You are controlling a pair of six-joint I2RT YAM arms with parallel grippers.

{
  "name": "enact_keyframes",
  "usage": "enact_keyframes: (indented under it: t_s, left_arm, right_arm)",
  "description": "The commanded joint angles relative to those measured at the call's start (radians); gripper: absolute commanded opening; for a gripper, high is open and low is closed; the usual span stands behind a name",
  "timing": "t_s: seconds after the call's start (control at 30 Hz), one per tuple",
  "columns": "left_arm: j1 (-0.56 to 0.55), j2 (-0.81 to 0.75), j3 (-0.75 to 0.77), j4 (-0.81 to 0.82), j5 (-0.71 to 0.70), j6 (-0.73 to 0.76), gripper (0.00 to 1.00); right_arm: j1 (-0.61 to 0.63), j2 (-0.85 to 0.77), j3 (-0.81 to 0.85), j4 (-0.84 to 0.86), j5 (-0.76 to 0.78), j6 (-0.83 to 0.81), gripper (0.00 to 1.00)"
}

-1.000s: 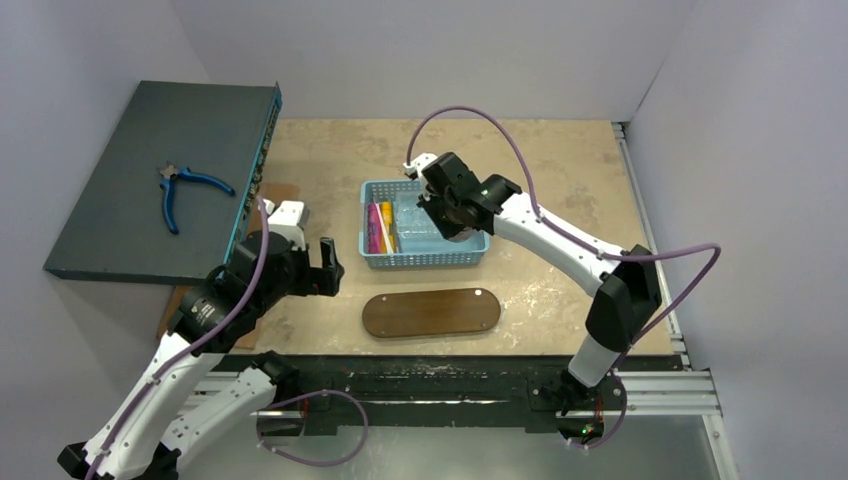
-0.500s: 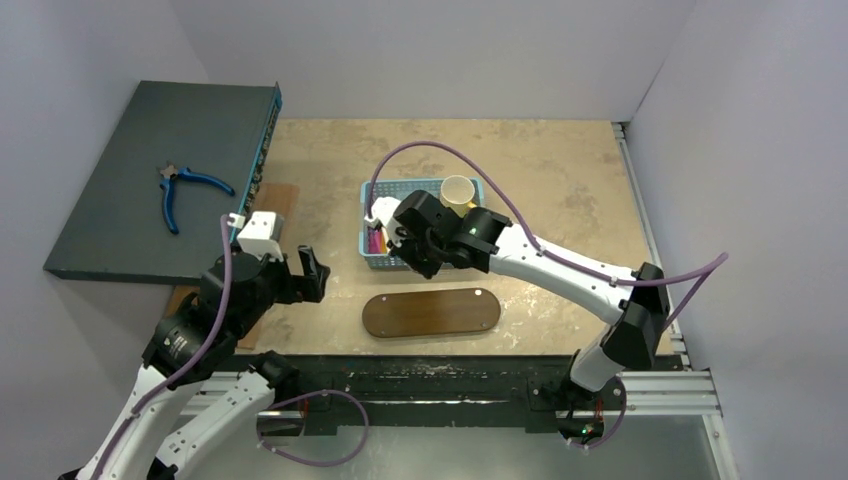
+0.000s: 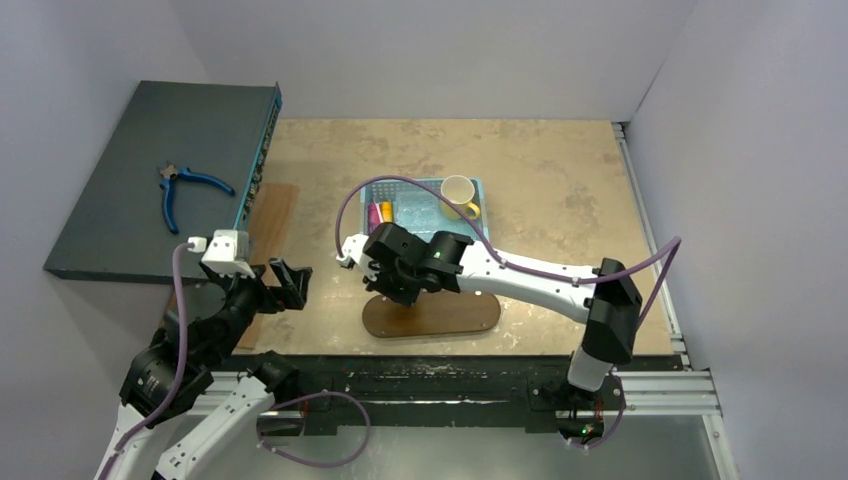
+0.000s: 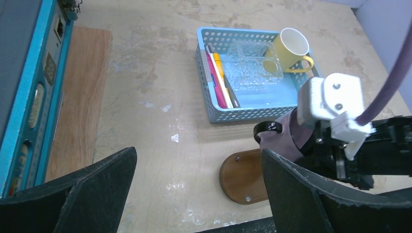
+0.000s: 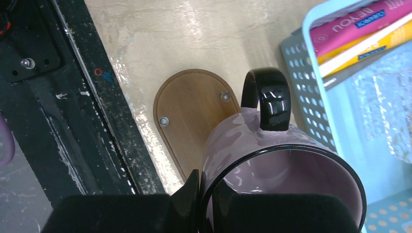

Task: Prepare toiletry sets of a toothbrush and toothpaste on the tray

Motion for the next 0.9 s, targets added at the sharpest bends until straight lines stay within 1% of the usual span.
enact_keyframes:
  t_s: [0.0,0.3,0.5,0.87]
  left_arm:
    - [0.002,-0.047,-0.018,0.062,-0.02,0.016,1.0]
    - [0.002,-0.124,-0.037,0.087,-0.028,0.018,1.0]
    - [0.002,-0.124,-0.038,0.086,-0.031,0.017,1.0]
    - [0.003,-0.125,-0.036,0.084,-0.032,0.016,1.0]
  right_arm:
    - [0.028,0.002,0.014,0.086,-0.019,0.011,0.0]
    - [0.075,0.083,0.044,0.095,-0.026,0.021,0.0]
    - [0.089,0.131,0.07,0.089,-0.044,0.017,0.0]
    - [0.104,0.165,0.099,0.108,-0.056,0.024,0.0]
